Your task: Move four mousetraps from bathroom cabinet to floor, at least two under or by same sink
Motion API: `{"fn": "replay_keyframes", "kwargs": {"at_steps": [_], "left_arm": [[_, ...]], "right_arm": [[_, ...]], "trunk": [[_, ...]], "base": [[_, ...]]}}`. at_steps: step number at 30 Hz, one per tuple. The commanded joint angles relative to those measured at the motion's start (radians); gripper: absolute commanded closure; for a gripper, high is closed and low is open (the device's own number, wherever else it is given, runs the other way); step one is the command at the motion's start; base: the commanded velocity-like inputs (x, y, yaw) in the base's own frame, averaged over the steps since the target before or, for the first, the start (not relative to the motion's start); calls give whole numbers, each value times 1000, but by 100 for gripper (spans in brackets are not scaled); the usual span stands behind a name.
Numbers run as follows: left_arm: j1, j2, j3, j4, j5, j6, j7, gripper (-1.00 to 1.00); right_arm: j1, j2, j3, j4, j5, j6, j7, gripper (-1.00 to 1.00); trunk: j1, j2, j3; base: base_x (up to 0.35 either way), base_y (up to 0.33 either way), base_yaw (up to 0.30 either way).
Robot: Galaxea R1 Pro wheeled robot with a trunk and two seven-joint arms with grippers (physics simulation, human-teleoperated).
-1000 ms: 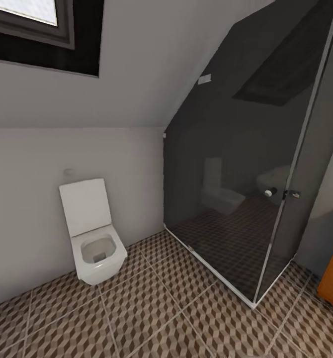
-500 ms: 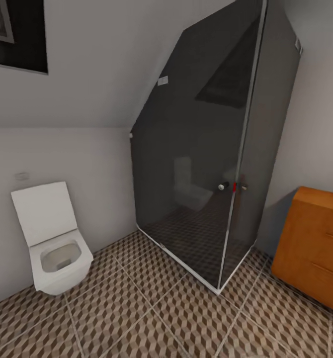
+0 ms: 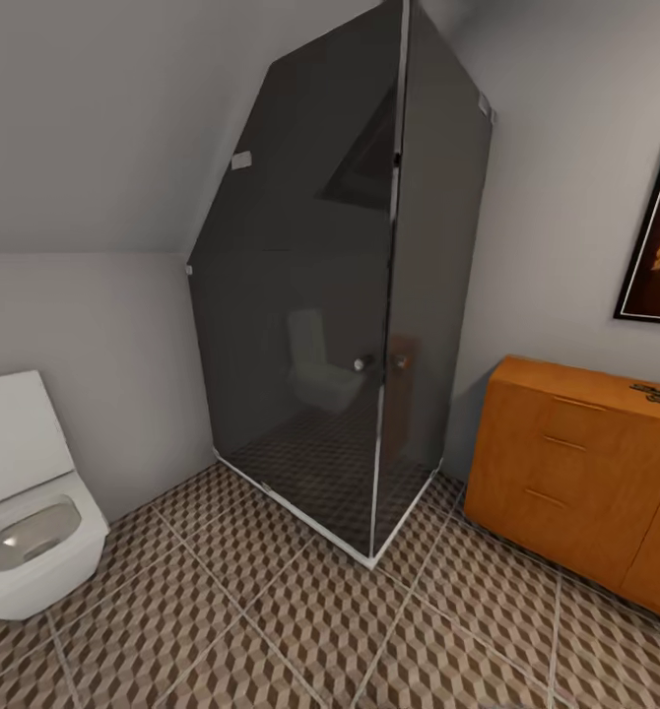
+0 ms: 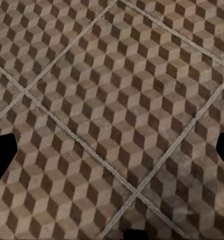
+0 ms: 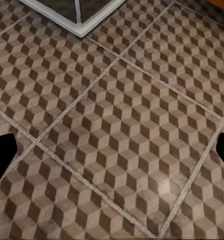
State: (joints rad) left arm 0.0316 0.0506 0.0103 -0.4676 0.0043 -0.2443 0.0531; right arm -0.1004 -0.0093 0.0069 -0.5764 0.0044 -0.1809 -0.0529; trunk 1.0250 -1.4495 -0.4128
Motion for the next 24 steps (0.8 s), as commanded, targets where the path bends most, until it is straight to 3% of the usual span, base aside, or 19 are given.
{"fn": "replay_keyframes", "kwargs": {"at_steps": [1,9,24], "left_arm": [[1,0,0,-2,0,-1,3,-100],[1,0,0,-2,1,-1,1,-100],[1,0,0,-2,2,0,-2,-100]], "right_arm": [[-1,0,1,1,0,-3,-2,-100],[-1,0,1,1,0,-3,-3,-100],[-1,0,1,1,0,-3,-2,-100]], "trunk": [[0,-1,-1],[0,-1,-1],[0,-1,-1]], "base": [[-8,-175,-292],[-2,-136,-292],[0,-8,-292]]}}
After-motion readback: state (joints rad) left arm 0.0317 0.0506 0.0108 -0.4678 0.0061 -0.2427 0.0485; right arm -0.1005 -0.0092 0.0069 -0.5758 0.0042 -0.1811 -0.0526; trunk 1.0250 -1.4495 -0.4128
